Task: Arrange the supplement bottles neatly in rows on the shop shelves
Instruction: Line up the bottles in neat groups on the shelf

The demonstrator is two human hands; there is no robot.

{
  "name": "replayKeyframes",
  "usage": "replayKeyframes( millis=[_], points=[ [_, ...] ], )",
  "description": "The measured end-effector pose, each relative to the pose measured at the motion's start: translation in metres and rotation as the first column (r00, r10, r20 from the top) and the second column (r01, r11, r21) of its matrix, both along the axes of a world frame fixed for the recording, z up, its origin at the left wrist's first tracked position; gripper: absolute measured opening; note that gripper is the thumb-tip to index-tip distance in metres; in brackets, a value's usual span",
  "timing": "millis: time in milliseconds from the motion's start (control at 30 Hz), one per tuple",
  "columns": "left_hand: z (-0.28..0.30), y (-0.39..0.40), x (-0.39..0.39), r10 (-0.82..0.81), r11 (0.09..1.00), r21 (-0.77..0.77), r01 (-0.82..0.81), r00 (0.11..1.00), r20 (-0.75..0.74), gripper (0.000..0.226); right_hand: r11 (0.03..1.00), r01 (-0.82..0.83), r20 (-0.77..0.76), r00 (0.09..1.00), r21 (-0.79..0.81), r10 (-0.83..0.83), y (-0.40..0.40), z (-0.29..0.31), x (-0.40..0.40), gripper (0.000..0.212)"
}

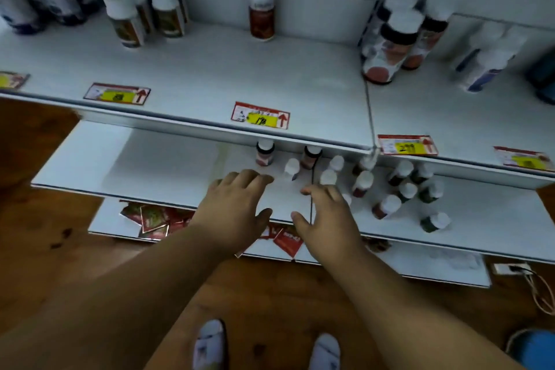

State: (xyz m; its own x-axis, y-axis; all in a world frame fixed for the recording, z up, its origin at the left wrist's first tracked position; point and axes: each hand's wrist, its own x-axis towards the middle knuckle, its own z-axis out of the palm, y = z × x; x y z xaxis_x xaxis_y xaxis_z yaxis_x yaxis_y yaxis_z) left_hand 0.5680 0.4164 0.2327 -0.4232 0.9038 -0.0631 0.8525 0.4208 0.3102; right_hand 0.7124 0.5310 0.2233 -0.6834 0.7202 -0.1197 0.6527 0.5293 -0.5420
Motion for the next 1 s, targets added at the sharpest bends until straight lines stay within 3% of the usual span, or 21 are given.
replayKeyframes(
  millis=[300, 400, 533, 700, 833, 933, 1000],
  points=[
    [-0.174, 0.056, -0.090, 0.090, 0.996, 0.027, -0.091, 0.995, 0.033, 0.065, 0.984, -0.094, 0.058, 0.993, -0.149, 0.104, 0.056, -0.183, -0.100, 0.046],
    [-0.223, 0.071, -0.115, 0.182, 0.982, 0.043, -0.186, 0.980, 0.085, 0.066, 0.957, 0.042, -0.048, 0.997, -0.287, -0.058, 0.077, -0.237, -0.138, 0.051],
    [-0.270, 0.079, -0.133, 0.202, 0.977, 0.053, -0.208, 0.974, 0.103, 0.070, 0.861, 0.137, -0.195, 0.945, -0.489, -0.261, 0.103, -0.294, -0.192, 0.079],
    [-0.304, 0.081, -0.153, 0.215, 0.969, 0.104, -0.222, 0.973, 0.078, 0.070, 0.891, 0.196, -0.360, 0.863, -0.410, -0.355, 0.134, -0.338, -0.248, 0.102],
    [-0.313, 0.079, -0.159, 0.247, 0.950, 0.158, -0.270, 0.957, 0.153, 0.072, 0.921, 0.118, -0.507, 0.805, -0.371, -0.307, 0.145, -0.344, -0.255, 0.066],
    [-0.302, 0.068, -0.144, 0.262, 0.940, 0.166, -0.298, 0.942, 0.207, 0.075, 0.917, 0.078, -0.480, 0.833, -0.391, -0.275, 0.122, -0.333, -0.224, 0.063],
    [-0.281, 0.054, -0.126, 0.256, 0.942, 0.151, -0.299, 0.933, 0.252, 0.077, 0.862, 0.028, -0.465, 0.833, -0.506, -0.299, 0.097, -0.311, -0.193, 0.053]
  ],
)
